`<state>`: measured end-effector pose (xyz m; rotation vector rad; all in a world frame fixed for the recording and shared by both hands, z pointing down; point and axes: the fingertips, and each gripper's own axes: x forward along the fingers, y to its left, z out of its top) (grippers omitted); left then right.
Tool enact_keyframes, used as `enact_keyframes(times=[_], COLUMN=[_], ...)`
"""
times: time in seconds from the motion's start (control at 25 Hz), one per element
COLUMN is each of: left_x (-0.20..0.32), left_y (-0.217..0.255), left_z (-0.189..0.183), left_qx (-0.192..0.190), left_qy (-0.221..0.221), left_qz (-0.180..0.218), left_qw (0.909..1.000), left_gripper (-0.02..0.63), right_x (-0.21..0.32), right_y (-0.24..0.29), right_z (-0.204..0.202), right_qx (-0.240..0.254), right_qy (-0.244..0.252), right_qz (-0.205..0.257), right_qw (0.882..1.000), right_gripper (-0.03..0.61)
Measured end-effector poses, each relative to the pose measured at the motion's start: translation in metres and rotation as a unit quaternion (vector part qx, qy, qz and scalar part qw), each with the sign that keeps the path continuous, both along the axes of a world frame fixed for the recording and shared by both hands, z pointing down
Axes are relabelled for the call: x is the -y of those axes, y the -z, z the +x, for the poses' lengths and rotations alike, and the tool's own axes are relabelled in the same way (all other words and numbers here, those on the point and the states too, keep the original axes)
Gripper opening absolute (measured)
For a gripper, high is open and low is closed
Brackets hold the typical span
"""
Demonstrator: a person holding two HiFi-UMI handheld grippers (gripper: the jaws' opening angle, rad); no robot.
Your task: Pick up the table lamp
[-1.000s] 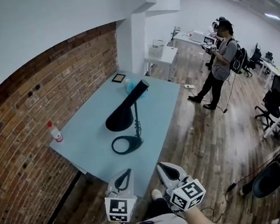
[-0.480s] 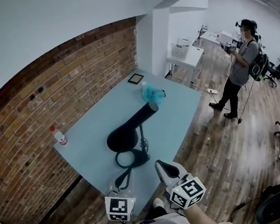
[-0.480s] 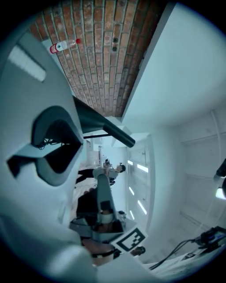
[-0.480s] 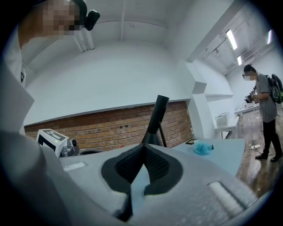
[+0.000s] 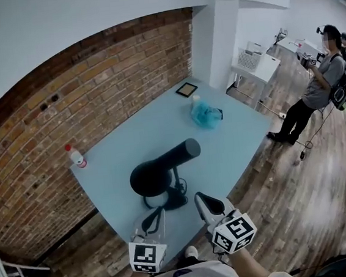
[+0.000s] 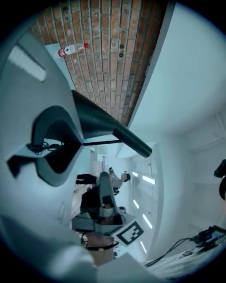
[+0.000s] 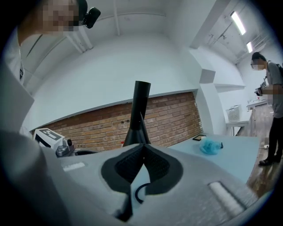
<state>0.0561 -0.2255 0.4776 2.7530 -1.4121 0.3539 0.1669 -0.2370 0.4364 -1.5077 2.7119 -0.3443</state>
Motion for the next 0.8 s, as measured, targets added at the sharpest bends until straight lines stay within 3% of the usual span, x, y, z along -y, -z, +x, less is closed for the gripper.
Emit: enact_keyframes(times=[0.36, 0.76, 0.8], left_x=[0.018, 0.025, 0.025], left_y=[-0.025, -0.045, -0.045], left_z=[0.023, 0.033, 0.034], left_qx=[0.008, 0.01, 0.009], left_qy=[0.02, 0.007, 0.007], left_qz=[-0.027, -0.042, -0.041], left_qw=[0.9994, 0.9991, 0.9991], left_gripper=[-0.008, -0.008, -0.008], right_x=[0.04, 0.054, 0.055], right_y=[-0.008, -0.011, -0.012], right_z=[-0.002, -0.016, -0.016], right_qx=[-0.012, -0.01, -0.01], right_qy=[0.077, 0.105, 0.109], right_qz=[0.002, -0.004, -0.005], right_qw=[0.997, 0.994, 0.994], right_gripper=[0.002, 0.003, 0.024])
